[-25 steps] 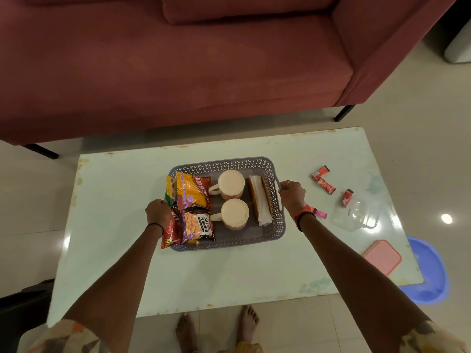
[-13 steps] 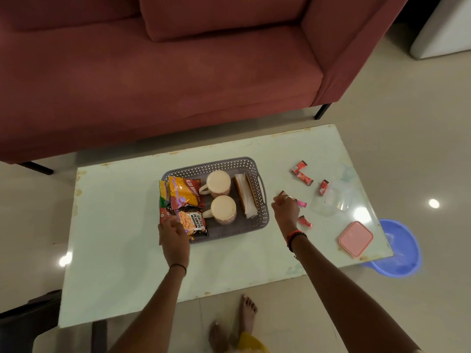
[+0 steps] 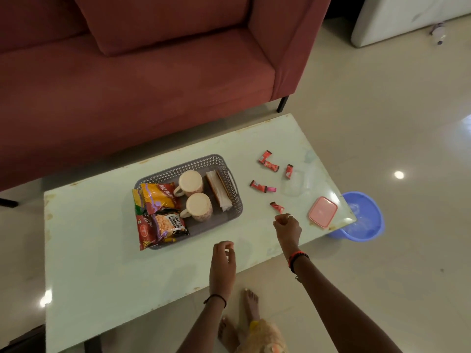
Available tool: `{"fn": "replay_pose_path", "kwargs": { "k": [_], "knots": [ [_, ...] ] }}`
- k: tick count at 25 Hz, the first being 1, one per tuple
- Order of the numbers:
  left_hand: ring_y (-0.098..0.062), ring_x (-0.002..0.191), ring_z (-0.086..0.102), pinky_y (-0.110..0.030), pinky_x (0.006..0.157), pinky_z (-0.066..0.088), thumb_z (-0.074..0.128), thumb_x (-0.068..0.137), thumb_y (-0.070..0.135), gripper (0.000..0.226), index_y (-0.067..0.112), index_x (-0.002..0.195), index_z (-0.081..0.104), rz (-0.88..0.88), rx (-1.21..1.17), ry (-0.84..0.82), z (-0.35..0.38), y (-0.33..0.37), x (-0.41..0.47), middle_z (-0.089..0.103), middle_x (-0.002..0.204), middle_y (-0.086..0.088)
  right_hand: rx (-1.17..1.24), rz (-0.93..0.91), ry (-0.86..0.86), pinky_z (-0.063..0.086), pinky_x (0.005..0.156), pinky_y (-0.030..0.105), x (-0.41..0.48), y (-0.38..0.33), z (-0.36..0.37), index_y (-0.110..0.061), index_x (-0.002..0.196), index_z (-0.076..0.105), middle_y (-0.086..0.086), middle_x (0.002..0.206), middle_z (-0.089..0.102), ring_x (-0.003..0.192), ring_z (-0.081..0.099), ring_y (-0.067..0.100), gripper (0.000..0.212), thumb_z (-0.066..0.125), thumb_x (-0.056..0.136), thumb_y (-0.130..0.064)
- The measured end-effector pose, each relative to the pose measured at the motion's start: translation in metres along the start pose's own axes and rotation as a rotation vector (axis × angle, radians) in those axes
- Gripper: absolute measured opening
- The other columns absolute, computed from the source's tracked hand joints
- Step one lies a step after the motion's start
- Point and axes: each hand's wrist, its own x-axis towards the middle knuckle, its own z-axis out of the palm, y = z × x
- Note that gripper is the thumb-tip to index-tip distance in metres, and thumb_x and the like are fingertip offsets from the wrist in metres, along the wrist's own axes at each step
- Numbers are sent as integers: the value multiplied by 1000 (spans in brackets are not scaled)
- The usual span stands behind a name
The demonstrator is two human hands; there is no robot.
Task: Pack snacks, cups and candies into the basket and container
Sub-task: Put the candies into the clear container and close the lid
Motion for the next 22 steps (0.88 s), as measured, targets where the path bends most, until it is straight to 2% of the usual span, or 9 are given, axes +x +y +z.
{"fn": "replay_pose_path", "kwargs": {
  "k": [2,5,8,10,14,17,22],
  "knots": [
    [-13,92,58,-20,71,44,42,96,20,16,17,103,57,24,36,-55,12,10,4,57,109,1,-8,5,9,37,55,13,8,6,-11,0,96,67,16,101,70,84,57,18,18,55,84,3],
    [-13,92,57,-20,72,44,42,95,18,18,15,105,57,53,64,-102,34,28,17,57,110,-2,-1,15,36,38,56,15,29,12,-27,0,97,66,17,100,70,82,57,19,18,55,84,3],
    [-13,92,56,-22,72,46,41,96,18,19,14,106,57,62,97,-126,59,43,36,57,111,-3,2,-3,28,37,52,9,56,14,-36,1,96,66,17,99,69,82,59,21,18,55,83,5],
    [-12,92,56,-21,72,45,41,96,18,20,13,107,57,53,121,-136,80,50,52,57,111,-4,-37,-22,0,39,54,7,73,16,-38,1,96,65,17,99,69,82,59,21,17,54,83,5],
    [-18,95,58,-22,74,44,40,95,14,20,11,107,56,64,186,-129,116,63,92,58,111,-8,-160,-131,-110,46,73,25,105,24,-33,0,100,65,16,103,68,92,62,26,20,52,85,2],
    [-25,97,59,-28,77,47,40,95,11,19,8,106,56,56,220,-90,133,65,124,56,111,-12,-283,-245,-206,51,84,32,120,28,-26,-3,106,63,14,107,64,98,61,25,21,52,88,-2],
    [-27,101,58,-36,82,51,37,96,8,20,7,107,54,102,296,-86,149,64,159,54,113,-14,-552,-455,-307,53,83,37,141,31,-7,-10,124,54,10,119,58,111,53,25,34,57,91,-15]
  ]
}}
